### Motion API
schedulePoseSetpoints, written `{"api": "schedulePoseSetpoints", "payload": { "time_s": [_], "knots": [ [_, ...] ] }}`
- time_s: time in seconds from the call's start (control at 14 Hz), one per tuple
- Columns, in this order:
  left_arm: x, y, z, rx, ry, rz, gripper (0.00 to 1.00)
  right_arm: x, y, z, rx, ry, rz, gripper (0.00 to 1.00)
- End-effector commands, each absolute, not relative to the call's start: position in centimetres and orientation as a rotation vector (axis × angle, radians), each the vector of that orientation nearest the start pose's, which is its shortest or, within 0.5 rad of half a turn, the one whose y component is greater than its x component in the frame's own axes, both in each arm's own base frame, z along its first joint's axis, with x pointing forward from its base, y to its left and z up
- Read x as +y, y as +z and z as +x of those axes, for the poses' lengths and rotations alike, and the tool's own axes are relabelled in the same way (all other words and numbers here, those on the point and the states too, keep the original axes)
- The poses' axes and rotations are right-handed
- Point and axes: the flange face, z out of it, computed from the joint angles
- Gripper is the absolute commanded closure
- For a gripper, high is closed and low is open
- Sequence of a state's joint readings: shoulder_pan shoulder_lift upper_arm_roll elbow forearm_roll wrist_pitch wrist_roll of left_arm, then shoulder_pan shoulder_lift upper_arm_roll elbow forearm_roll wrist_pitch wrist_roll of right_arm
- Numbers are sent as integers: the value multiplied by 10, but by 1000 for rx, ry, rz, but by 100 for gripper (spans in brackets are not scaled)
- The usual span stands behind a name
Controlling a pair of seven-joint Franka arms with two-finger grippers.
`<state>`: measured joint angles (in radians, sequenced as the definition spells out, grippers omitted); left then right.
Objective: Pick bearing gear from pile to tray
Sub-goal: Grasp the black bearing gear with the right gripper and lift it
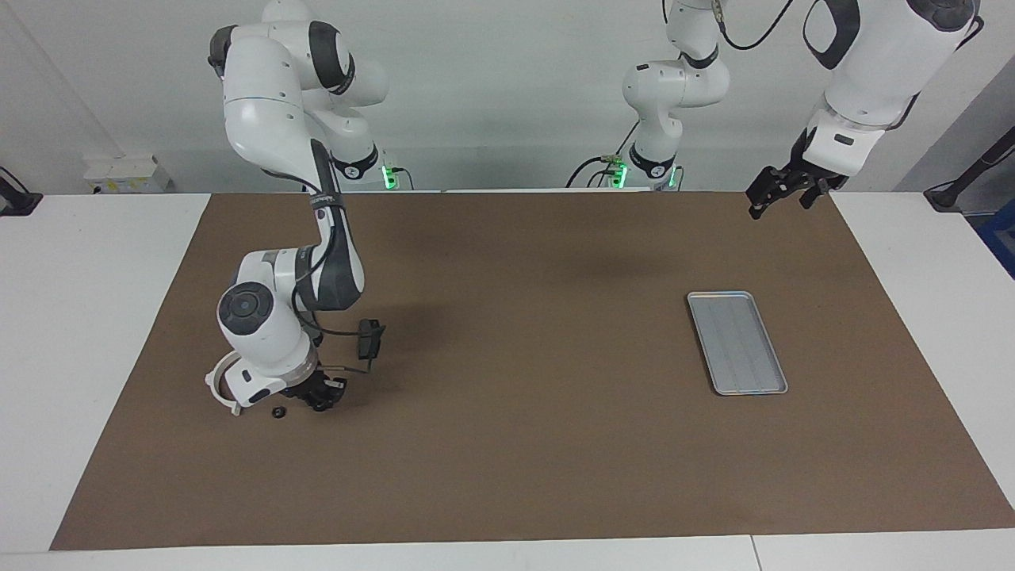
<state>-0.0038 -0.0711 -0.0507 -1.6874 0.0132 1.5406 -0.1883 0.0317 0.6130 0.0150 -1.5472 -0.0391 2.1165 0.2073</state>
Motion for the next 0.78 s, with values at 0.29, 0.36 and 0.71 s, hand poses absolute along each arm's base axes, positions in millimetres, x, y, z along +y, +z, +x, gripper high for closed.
{"api": "schedulePoseSetpoints", "payload": {
  "time_s": [0.29,0.36,0.71],
  "knots": [
    [-28,607,518,-200,121,-3119,0,50,417,682,189,186,-3150,100],
    [-28,607,518,-200,121,-3119,0,67,437,677,214,214,-3142,100],
    [-28,607,518,-200,121,-3119,0,200,496,638,619,273,-3021,100]
  ]
}}
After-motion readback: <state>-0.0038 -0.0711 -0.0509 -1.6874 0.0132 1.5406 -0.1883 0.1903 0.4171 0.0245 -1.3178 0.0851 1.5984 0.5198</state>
